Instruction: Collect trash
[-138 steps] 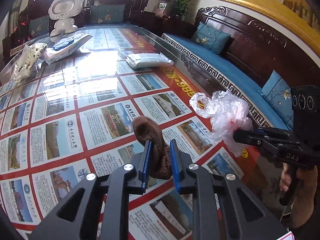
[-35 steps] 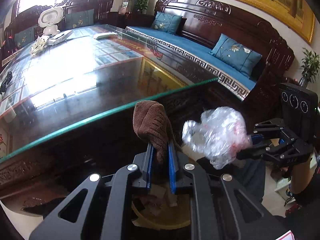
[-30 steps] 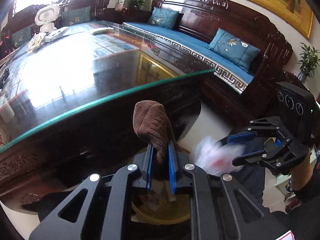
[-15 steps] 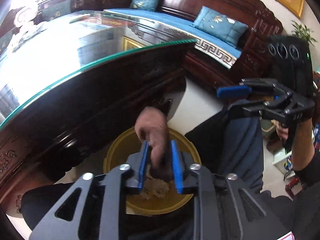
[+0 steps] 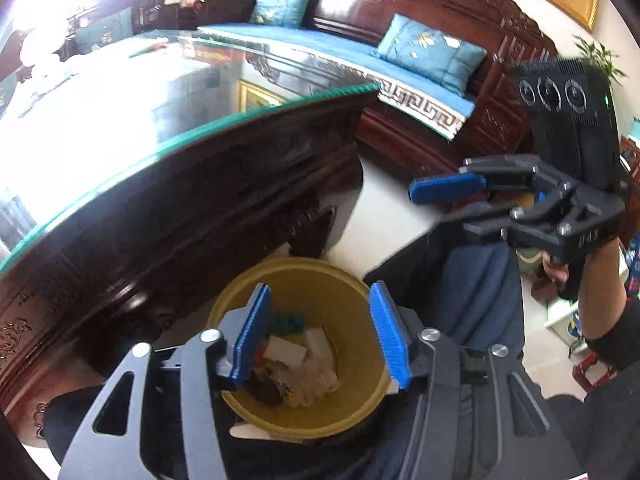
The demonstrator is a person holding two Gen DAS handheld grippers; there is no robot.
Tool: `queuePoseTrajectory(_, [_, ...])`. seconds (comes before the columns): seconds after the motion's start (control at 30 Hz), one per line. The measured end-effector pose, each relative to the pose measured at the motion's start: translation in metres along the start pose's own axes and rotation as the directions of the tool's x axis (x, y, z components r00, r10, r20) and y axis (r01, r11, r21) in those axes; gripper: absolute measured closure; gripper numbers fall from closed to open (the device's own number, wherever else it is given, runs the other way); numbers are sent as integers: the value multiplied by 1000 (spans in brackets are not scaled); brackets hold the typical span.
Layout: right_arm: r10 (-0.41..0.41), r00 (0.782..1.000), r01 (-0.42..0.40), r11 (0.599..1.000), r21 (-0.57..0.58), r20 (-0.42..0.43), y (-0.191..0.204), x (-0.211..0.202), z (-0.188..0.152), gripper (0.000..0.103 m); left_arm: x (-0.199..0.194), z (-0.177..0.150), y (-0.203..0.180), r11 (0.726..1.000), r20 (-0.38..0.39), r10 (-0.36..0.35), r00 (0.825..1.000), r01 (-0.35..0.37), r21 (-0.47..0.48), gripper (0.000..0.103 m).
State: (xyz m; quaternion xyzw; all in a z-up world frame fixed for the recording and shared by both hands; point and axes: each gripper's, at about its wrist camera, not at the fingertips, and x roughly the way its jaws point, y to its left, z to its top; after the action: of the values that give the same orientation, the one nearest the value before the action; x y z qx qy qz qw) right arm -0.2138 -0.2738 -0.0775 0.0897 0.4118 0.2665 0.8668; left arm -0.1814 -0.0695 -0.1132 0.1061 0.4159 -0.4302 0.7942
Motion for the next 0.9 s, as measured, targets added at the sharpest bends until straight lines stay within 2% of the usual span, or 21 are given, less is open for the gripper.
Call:
queuePoseTrajectory(0.17, [-3,1000,4,1000,-31,28,5,5,19,49,-14,18,22,996,77,54,996,-48,-74,41])
queuePoseTrajectory(0.27, [-8,999,10,999,-47,50,7,7,30,48,-24,30,38,987,125,115,985,-99,-129,36])
queuePoseTrajectory(0.3, [-17,998,21,998,-53,62,8,7,36,46,-28,34,43,982,140,136,981,-115,-152,35])
queuePoseTrajectory(0.33, [-27,997,31,998,-58,73,8,7,40,45,-32,39,47,976,152,159,975,-133,-171,29])
queuePoseTrajectory(0.5, [-95,982,106,992,-62,162,9,2,68,32,-52,62,67,942,211,290,933,-239,-236,13])
queuePoseTrajectory(0.63, [-179,952,192,981,-29,248,8,0,92,21,-61,82,79,920,231,353,907,-292,-260,4])
queuePoseTrajectory(0.73, [-264,919,283,959,-26,292,11,6,108,15,-60,96,87,895,222,408,885,-340,-288,4])
queuePoseTrajectory(0.8, [-323,893,348,937,-26,314,13,11,116,7,-59,104,94,875,210,447,870,-375,-307,4])
queuePoseTrajectory(0.87, [-358,874,385,922,-21,328,13,15,122,8,-58,110,102,851,195,483,854,-405,-335,4])
queuePoseTrajectory(0.9, [-366,871,393,919,-19,327,11,18,126,8,-57,112,106,834,187,509,840,-427,-350,4])
